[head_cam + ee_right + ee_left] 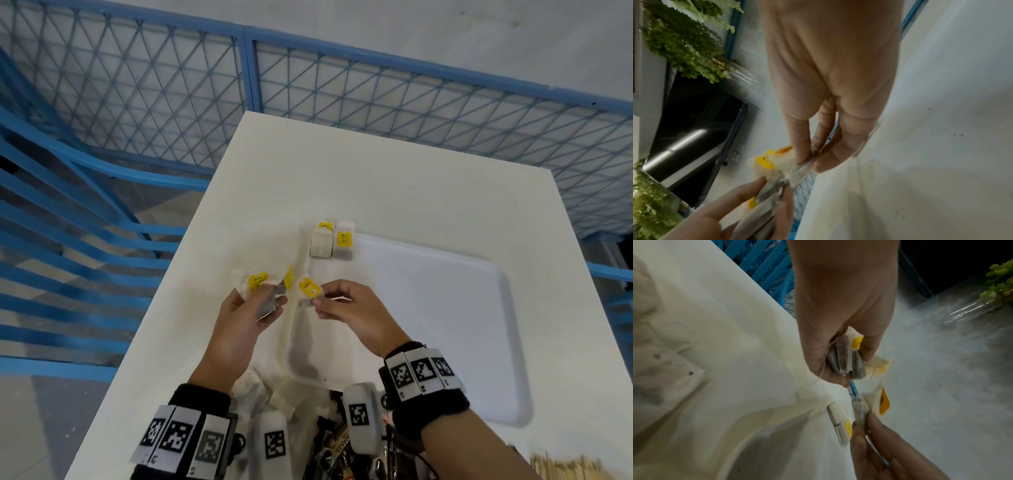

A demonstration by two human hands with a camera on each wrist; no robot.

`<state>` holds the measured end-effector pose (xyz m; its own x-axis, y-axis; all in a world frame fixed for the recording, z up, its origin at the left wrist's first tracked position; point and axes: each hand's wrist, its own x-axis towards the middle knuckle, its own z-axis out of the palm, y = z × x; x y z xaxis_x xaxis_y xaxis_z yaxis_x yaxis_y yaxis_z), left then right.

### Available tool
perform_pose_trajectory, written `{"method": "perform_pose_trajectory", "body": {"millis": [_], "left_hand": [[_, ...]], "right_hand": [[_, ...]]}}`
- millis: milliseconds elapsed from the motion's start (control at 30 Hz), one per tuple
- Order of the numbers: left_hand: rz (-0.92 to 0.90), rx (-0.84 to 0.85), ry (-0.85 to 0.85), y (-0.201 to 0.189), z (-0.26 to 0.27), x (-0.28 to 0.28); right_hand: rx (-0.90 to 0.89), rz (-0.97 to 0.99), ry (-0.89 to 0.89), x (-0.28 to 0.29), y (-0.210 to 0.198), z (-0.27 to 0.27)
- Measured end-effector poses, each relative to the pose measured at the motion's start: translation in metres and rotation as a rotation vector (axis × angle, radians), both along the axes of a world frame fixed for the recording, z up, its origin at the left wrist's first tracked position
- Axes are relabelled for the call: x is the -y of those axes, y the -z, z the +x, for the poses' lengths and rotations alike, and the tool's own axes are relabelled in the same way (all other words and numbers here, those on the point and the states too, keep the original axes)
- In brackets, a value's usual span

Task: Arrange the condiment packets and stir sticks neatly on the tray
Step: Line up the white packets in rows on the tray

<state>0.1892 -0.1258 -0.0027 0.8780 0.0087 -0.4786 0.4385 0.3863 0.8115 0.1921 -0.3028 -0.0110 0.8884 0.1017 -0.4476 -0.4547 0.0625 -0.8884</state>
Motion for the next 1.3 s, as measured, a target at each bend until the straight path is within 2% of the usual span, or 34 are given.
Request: {"method": "perform_pose_trajectory", "body": {"millis": [133, 233, 433, 767, 1133, 1300], "left_hand": [[0.003, -0.022, -0.077, 0.002, 0.002, -0.008], [0.014, -0.020, -0.091, 0.002, 0.002, -0.013], [0.004, -0.018, -0.093, 0.004, 0.000, -0.020], [-0.017, -0.042, -0.091, 0.008, -0.003, -0.019], [-0.004, -0.035, -0.053, 0.006, -0.006, -0.009], [0.043, -0.008, 0.001, 0.004, -0.009, -0.004]], "right_hand": [[0.001, -0.117, 0.182, 0.010, 0.011, 0.019], [0.023, -0.223, 0.244, 0.014, 0.019, 0.034], [0.074, -0.389, 0.205, 0.008, 0.031, 0.055], [0.120, -0.575, 0.259, -0.004, 0.051, 0.070], [0.168, -0.612, 0.210, -0.006, 0.043, 0.059], [0.171, -0.500, -0.022, -0.018, 0.023, 0.032]]}}
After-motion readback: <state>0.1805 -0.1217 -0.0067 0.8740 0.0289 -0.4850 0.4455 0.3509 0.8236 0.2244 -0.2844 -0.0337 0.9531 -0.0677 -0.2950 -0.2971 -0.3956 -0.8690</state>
